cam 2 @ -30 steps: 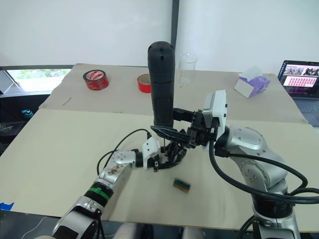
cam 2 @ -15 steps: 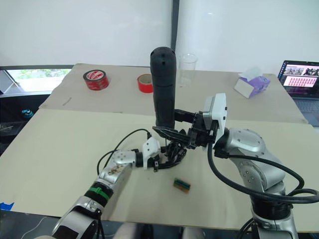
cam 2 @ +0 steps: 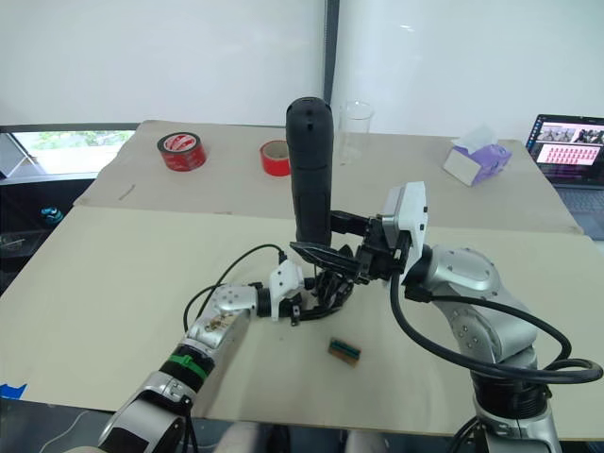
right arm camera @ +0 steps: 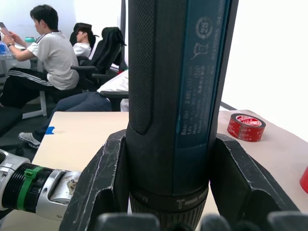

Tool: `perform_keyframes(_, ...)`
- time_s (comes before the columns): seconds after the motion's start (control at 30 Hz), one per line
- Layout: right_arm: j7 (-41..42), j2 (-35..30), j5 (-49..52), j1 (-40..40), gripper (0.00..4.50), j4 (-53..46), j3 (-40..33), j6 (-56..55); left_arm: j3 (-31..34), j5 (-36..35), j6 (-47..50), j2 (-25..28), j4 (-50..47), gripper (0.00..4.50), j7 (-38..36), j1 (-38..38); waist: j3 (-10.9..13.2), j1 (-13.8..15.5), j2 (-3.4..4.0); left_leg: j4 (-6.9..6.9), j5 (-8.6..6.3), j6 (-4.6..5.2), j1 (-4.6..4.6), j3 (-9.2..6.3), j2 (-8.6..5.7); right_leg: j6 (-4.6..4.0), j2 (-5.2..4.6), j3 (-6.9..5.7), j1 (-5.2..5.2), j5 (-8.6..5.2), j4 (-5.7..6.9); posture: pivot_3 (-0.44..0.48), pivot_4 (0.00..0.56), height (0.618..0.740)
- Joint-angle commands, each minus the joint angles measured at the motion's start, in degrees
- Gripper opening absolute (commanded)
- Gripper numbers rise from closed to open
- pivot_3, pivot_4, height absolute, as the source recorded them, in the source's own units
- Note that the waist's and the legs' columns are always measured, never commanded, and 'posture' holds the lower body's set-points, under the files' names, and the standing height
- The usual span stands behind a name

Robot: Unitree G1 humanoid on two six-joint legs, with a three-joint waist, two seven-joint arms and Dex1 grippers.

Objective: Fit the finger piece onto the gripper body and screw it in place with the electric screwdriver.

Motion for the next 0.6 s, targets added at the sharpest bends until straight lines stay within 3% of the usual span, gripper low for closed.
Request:
perform_keyframes(0.03,0.2,0.5,0.6,-0.5,1.91,-1.3,-1.2,-2.9,-3.4,2.5,2.1,0.1,2.4,2.28,-1.4,1.8,0.0,0.0,0.00,0.00,0.00,0.00,0.00,0.00,0.00,0.00,0.00,0.00,0.00,0.00,0.00,0.000,0.150,0.740)
perform_keyframes(0.6,0.4,0.8,0.5,0.1,1.91,-1.8,-1.0,-2.5,-3.6,2.5,2.5,0.2,1.8,2.28,-1.4,2.2,0.0,0.0,0.00,-0.03,0.00,0.00,0.00,0.00,0.00,0.00,0.00,-0.01,-0.01,0.00,-0.01,0.000,0.150,0.740)
